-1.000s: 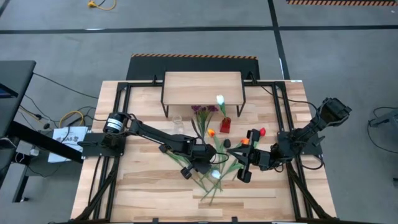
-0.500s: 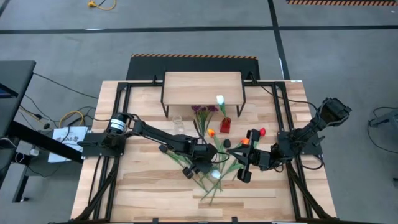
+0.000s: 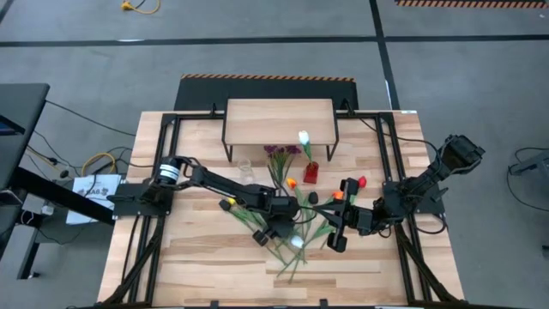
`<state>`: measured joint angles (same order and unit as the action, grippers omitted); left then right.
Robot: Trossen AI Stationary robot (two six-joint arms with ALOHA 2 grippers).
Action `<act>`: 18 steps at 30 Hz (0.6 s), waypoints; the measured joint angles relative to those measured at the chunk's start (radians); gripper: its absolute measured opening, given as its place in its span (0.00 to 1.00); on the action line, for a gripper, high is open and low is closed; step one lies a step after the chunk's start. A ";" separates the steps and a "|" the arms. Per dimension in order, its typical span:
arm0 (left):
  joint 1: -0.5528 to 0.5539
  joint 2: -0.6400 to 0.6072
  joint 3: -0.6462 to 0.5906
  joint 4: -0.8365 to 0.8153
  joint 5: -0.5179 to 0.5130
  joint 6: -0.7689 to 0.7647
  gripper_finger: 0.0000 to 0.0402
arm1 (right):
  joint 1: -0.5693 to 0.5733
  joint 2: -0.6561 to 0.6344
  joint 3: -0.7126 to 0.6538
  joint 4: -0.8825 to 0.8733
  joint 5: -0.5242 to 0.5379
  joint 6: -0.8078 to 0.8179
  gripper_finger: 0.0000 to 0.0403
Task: Pick and place flowers into a vace then onto a shelf
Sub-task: Put the white blue flower into the red flower vase
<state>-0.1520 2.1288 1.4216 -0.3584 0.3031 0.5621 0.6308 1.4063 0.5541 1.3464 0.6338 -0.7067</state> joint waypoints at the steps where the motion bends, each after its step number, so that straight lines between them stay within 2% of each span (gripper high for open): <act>1: 0.001 0.000 0.000 0.001 0.000 0.000 0.32 | 0.000 0.000 0.000 -0.001 0.000 0.000 0.00; 18: -0.010 0.000 0.044 -0.057 -0.038 0.047 0.01 | 0.000 0.000 0.000 -0.007 0.002 0.000 0.00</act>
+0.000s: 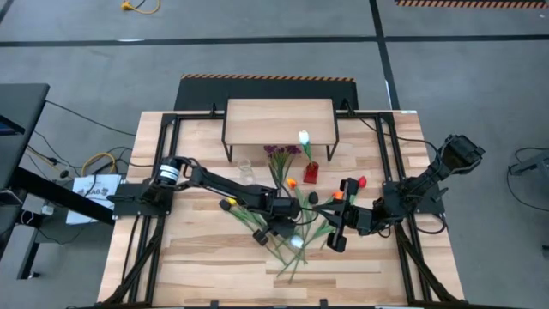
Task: Pick and place flowers into a vace then onto a shelf
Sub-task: Put the white blue flower into the red flower vase
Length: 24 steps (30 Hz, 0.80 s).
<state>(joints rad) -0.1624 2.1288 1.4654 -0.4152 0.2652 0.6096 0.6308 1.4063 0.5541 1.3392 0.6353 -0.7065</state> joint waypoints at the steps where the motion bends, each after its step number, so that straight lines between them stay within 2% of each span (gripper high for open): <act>1: -0.003 0.000 0.000 0.000 -0.007 0.006 0.01 | 0.000 0.000 0.000 0.000 0.000 0.000 0.00; 9: -0.016 -0.026 0.000 -0.034 -0.088 0.012 0.00 | 0.000 0.000 0.000 0.000 0.002 0.000 0.00; 19: -0.052 -0.170 0.000 -0.118 -0.354 0.016 0.00 | 0.000 0.000 0.000 0.000 0.025 -0.001 0.00; 24: -0.060 -0.268 0.000 -0.180 -0.383 -0.005 0.00 | 0.000 0.000 0.000 0.000 0.027 -0.001 0.00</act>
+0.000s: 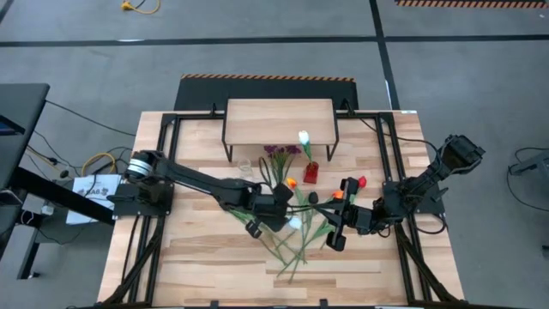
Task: Pick and place flowers into a vace then onto a shelf
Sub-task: Put the white blue flower into the red flower vase
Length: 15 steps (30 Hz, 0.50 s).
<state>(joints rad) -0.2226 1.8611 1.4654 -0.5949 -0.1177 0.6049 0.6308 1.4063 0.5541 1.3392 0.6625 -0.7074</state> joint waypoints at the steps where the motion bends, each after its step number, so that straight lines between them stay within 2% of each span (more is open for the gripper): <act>1: -0.001 -0.023 0.000 -0.012 0.000 -0.014 0.00 | 0.000 0.000 0.000 0.000 0.001 0.000 0.00; 10: -0.013 -0.245 0.000 -0.028 0.014 -0.151 0.00 | 0.004 0.000 0.000 0.001 0.002 0.000 0.00; 15: -0.016 -0.360 0.000 0.058 0.075 -0.255 0.00 | 0.004 0.000 0.000 0.004 0.003 0.000 0.00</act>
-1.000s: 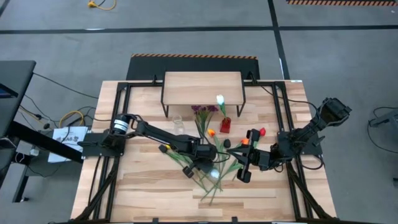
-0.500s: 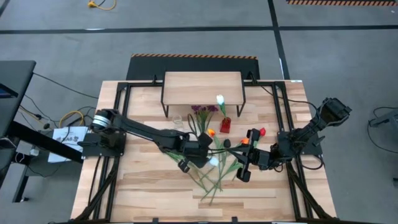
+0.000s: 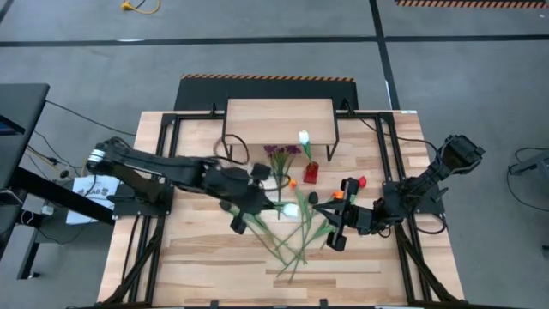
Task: Pick and place flowers into a vace then onto a shelf
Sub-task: Put the white blue flower into the red flower vase
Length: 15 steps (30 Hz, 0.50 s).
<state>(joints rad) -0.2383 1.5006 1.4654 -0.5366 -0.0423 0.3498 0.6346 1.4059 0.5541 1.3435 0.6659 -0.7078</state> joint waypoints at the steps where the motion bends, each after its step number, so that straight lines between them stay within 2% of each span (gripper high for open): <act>1: -0.002 -0.020 0.000 0.024 0.010 -0.020 0.00 | -0.001 0.000 0.000 0.000 0.003 0.000 0.00; 7: -0.004 -0.090 -0.019 0.215 0.037 -0.084 0.00 | -0.002 0.000 0.000 0.000 0.006 0.000 0.00; 10: -0.006 -0.110 -0.087 0.373 0.038 -0.085 0.00 | -0.002 0.000 0.000 -0.003 0.018 0.013 0.00; 15: -0.009 -0.127 -0.272 0.715 0.069 -0.090 0.00 | -0.009 0.000 0.000 -0.033 0.021 0.078 0.00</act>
<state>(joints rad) -0.2477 1.3738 1.1932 0.1780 0.0263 0.2599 0.6258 1.4059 0.5541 1.3101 0.6865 -0.6301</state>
